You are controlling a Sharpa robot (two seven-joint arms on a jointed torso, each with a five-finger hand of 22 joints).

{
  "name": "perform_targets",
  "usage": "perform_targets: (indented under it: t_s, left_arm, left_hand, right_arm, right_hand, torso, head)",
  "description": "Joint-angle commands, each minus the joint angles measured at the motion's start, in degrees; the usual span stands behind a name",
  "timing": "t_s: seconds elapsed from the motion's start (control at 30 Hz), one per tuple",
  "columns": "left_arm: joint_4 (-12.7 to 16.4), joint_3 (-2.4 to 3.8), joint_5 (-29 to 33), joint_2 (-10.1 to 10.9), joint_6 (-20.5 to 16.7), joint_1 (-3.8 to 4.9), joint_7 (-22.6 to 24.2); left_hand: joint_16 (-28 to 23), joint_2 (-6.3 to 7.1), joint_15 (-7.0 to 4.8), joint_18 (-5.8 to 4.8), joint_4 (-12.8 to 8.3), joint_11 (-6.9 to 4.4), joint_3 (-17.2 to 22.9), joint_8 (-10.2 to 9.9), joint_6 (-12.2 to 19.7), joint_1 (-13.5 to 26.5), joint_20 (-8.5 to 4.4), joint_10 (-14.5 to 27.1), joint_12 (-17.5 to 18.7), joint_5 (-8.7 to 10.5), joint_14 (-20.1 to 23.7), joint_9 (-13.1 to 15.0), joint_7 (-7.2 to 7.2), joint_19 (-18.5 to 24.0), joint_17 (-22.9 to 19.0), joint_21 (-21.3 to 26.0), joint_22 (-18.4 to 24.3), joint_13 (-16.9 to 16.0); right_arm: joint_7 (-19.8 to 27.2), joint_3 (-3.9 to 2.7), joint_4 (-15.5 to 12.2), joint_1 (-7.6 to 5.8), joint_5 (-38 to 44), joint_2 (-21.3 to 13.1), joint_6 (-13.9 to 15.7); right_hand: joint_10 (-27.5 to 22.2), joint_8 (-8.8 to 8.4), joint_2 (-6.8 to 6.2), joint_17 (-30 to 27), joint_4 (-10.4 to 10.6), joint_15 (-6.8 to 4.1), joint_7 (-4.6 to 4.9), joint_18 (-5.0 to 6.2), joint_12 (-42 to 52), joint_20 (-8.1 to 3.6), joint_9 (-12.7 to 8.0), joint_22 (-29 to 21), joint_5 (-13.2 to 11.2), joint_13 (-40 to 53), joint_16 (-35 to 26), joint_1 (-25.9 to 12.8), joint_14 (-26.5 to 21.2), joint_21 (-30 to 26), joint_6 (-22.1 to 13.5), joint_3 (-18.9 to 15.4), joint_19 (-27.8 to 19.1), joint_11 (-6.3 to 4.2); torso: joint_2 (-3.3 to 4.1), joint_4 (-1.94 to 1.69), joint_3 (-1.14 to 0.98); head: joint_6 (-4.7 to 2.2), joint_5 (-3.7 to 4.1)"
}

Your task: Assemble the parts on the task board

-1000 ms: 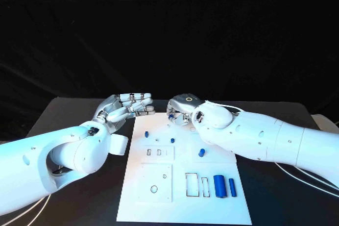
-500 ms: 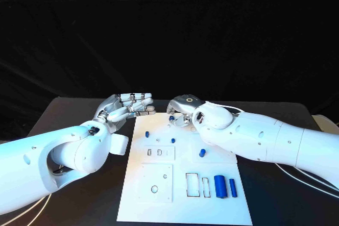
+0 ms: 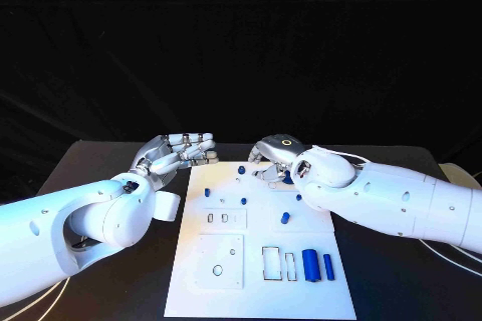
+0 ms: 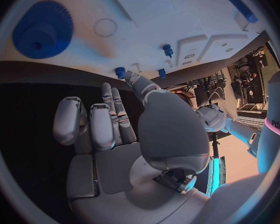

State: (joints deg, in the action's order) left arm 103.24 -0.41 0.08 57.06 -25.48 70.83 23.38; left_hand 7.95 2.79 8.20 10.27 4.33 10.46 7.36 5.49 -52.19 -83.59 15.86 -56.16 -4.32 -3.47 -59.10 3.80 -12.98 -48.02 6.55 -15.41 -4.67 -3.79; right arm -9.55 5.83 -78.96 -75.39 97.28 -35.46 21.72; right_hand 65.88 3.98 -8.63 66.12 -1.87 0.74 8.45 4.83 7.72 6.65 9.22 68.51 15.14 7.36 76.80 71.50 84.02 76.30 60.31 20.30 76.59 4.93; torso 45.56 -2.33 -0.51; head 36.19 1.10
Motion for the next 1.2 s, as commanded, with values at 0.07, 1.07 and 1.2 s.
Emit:
perform_targets:
  t_s: [0.07, 1.07, 1.2]
  left_arm:
    - [-0.1, 0.05, 0.1, 0.1, 1.2, 0.09, 0.1]
    - [-0.6, 0.03, 0.1, 0.0, 1.2, 0.08, 0.0]
    - [-0.7, 0.03, 0.1, 0.0, 1.2, 0.08, 0.0]
  left_hand:
    - [-0.6, -0.78, 0.19, 0.24, -0.1, 0.2, -0.3, -0.2, -0.3, 0.1, 0.19, -0.2, 0.2, -0.07, 0.3, 0.0, -0.19, 0.5, 0.1, 0.4, 0.2, 0.0]
    - [-0.8, -0.81, 0.18, 0.25, -0.1, 0.12, -0.5, -0.2, -0.4, 0.1, 0.23, -0.3, 0.3, -0.06, 0.4, 0.0, -0.11, 0.5, 0.1, 0.4, 0.2, 0.0]
    - [-0.8, -0.81, 0.18, 0.25, -0.1, 0.13, -0.5, -0.2, -0.4, 0.1, 0.23, -0.3, 0.3, -0.06, 0.4, 0.0, -0.12, 0.5, 0.1, 0.4, 0.2, 0.0]
  right_arm:
    - [-1.6, -0.36, -3.2, -0.36, -7.2, -4.5, 1.0]
    - [-4.2, -0.63, -1.9, -0.57, -13.8, -9.7, -9.1]
    - [-4.1, -0.63, -1.2, -0.56, -13.8, -9.0, -9.2]
  right_hand:
    - [6.9, 0.44, -0.08, 1.3, 0.8, -1.57, -0.65, -0.36, 3.9, -0.87, 0.2, 1.5, 1.1, 1.9, 1.0, -0.1, 2.0, 1.0, 0.6, -0.5, 1.1, -1.63]
    - [12.9, 7.31, 0.97, 17.6, 8.4, -1.96, -0.87, -1.82, 67.9, -1.67, 4.2, 9.1, 7.9, 65.8, 10.5, 0.6, 4.7, 5.1, -5.7, -17.6, 5.2, -2.09]
    - [12.9, 7.36, 1.01, 17.7, 8.5, -1.92, -0.83, -1.82, 68.0, -1.64, 4.2, 9.1, 7.9, 65.9, 10.5, 0.7, 4.7, 5.1, -5.8, -17.7, 5.2, -2.05]
  torso:
    - [-0.44, 0.55, 0.03]
    - [-0.32, 0.71, -0.13]
    - [-0.28, 0.75, -0.14]
  head:
    - [-0.08, 0.94]
    - [0.26, 0.91]
    - [0.27, 0.9]
